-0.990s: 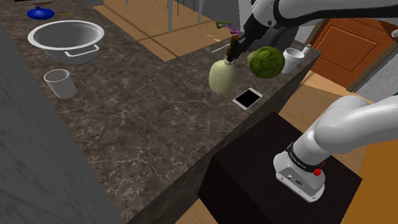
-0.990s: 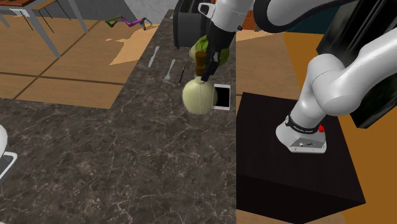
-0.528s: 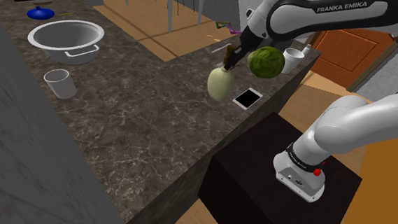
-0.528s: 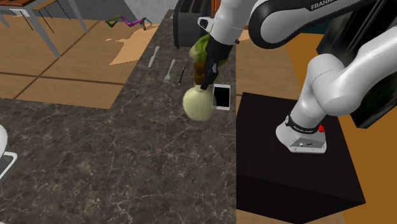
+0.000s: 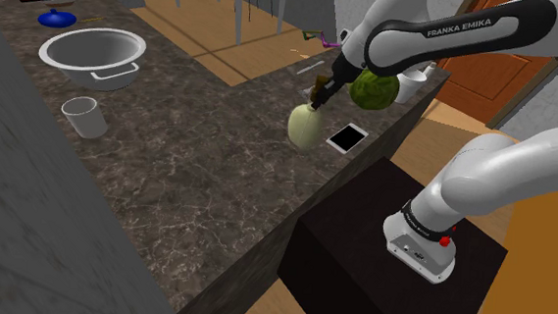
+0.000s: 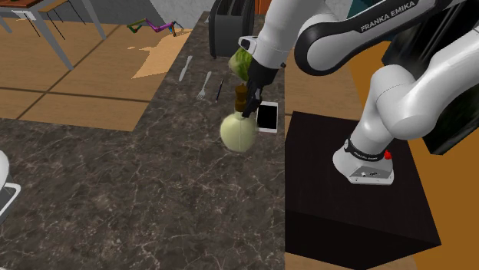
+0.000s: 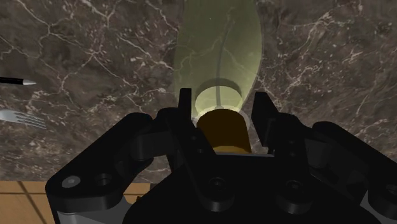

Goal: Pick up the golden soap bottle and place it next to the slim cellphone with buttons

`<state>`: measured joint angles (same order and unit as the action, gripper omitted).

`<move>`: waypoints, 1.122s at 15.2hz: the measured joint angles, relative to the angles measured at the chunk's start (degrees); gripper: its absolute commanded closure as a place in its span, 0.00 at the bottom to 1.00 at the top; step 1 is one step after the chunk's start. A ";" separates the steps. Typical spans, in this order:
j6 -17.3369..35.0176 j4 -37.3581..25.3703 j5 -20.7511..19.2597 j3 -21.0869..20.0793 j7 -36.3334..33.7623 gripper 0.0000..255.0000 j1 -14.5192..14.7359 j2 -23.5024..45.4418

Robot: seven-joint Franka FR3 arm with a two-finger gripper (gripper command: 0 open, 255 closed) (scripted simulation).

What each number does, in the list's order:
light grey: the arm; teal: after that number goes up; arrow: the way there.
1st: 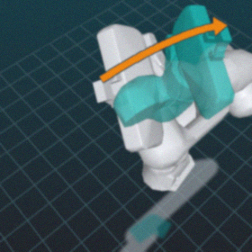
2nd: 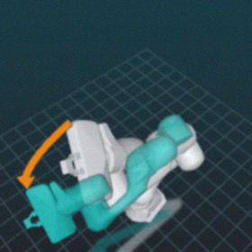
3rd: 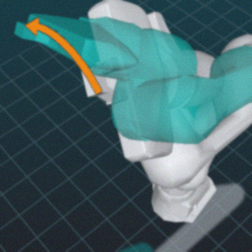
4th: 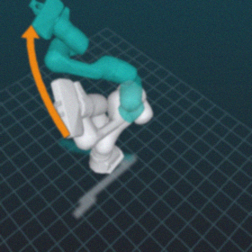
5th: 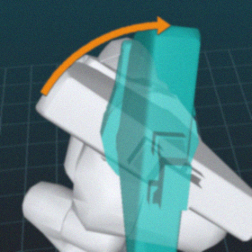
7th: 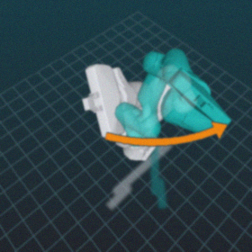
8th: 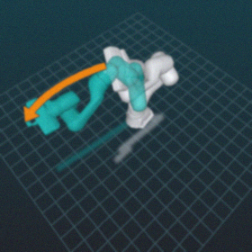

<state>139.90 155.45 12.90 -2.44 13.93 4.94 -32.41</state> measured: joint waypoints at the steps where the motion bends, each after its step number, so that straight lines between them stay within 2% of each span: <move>1: 0.21 0.12 0.03 0.02 0.06 1.00 0.02 0.07; 5: 0.38 0.24 0.07 0.03 0.10 1.00 0.03 0.11; 6: 0.39 0.24 0.07 0.03 0.10 0.00 0.03 0.12; 12: 0.41 0.22 0.07 0.02 0.09 0.00 0.04 0.11; 17: -7.57 -2.21 -1.24 0.51 -0.64 0.00 -0.88 -5.47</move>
<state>132.33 153.24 11.66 -1.93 13.29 4.06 -37.87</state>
